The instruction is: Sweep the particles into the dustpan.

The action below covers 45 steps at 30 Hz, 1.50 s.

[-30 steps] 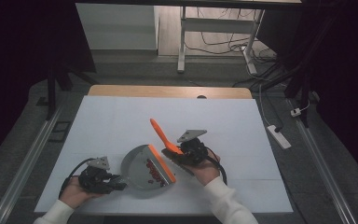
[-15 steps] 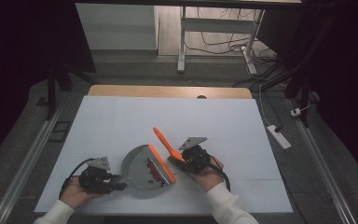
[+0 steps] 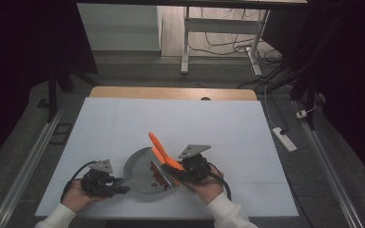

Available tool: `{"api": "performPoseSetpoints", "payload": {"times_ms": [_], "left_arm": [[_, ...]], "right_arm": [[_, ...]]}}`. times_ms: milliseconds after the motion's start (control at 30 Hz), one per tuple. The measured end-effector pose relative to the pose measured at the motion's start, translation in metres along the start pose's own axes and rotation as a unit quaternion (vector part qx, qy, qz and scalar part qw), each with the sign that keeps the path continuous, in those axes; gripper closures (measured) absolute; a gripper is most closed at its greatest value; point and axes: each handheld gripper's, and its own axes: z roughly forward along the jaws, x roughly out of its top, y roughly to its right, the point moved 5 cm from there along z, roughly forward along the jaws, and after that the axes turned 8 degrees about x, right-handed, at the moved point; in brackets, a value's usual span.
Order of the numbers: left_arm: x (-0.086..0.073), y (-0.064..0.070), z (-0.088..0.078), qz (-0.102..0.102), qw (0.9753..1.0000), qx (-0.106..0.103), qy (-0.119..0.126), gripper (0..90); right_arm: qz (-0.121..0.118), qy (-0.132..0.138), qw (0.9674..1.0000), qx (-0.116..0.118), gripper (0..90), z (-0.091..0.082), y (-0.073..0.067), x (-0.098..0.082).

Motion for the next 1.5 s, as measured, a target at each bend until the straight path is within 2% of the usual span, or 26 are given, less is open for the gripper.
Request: {"api": "performPoseSetpoints", "payload": {"times_ms": [67, 133, 200, 333, 433, 500, 533, 567, 633, 700, 833, 900, 1067, 1200, 1300, 1500], "left_arm": [[0.0, 0.0, 0.0, 0.0, 1.0, 0.0, 0.0, 61.5], [0.0, 0.0, 0.0, 0.0, 1.0, 0.0, 0.0, 61.4], [0.0, 0.0, 0.0, 0.0, 1.0, 0.001, 0.0, 61.5], [0.0, 0.0, 0.0, 0.0, 1.0, 0.0, -0.001, 61.5], [0.0, 0.0, 0.001, 0.001, 1.0, 0.001, -0.001, 61.5], [0.0, 0.0, 0.001, 0.0, 1.0, 0.001, 0.0, 61.4], [0.0, 0.0, 0.0, 0.0, 1.0, 0.0, 0.0, 61.5], [0.0, 0.0, 0.0, 0.001, 1.0, 0.0, -0.001, 61.5], [0.0, 0.0, 0.0, 0.002, 1.0, 0.0, -0.001, 61.5], [0.0, 0.0, 0.0, -0.002, 1.0, 0.0, 0.002, 61.5], [0.0, 0.0, 0.001, -0.002, 1.0, 0.002, 0.006, 61.5], [0.0, 0.0, 0.001, -0.002, 1.0, 0.003, 0.008, 61.5], [0.0, 0.0, 0.003, -0.006, 0.9998, 0.006, 0.016, 61.4], [-0.001, 0.001, 0.002, -0.001, 0.9995, 0.008, 0.031, 61.5], [-0.001, 0.001, 0.0, 0.0, 0.9991, 0.006, 0.042, 61.5], [-0.003, 0.002, -0.003, -0.01, 0.9981, 0.012, 0.059, 61.5]], "right_arm": [[0.004, -0.006, 0.9995, -0.03, 70.2, -0.005, 0.01, -0.003], [0.008, -0.022, 0.998, -0.058, 70.2, -0.007, 0.02, -0.009], [0.011, -0.041, 0.997, -0.065, 70.2, -0.005, 0.024, -0.015], [0.003, -0.056, 0.997, -0.053, 70.2, 0.003, 0.014, -0.017], [-0.003, -0.054, 0.9978, -0.039, 70.3, 0.009, 0.002, -0.014], [0.02, -0.028, 0.9994, 0.005, 70.3, 0.009, -0.003, -0.01], [0.023, -0.022, 0.9993, 0.019, 70.3, 0.009, -0.006, -0.008], [0.023, -0.017, 0.9992, 0.028, 70.3, 0.009, -0.009, -0.005], [0.011, -0.005, 0.9997, 0.022, 70.3, 0.006, -0.011, -0.001], [0.009, 0.004, 0.9999, 0.011, 70.3, 0.001, -0.007, 0.002], [0.026, 0.018, 0.9994, -0.012, 70.2, -0.012, 0.014, -0.002], [0.034, 0.016, 0.999, -0.025, 70.2, -0.017, 0.023, -0.006], [0.048, 0.004, 0.9982, -0.036, 70.2, -0.015, 0.042, -0.017], [0.058, 0.0, 0.9976, -0.037, 70.2, -0.015, 0.049, -0.02], [0.061, 0.007, 0.9972, -0.041, 70.2, -0.019, 0.053, -0.02], [0.065, 0.022, 0.9964, -0.05, 70.2, -0.029, 0.058, -0.02]]}}
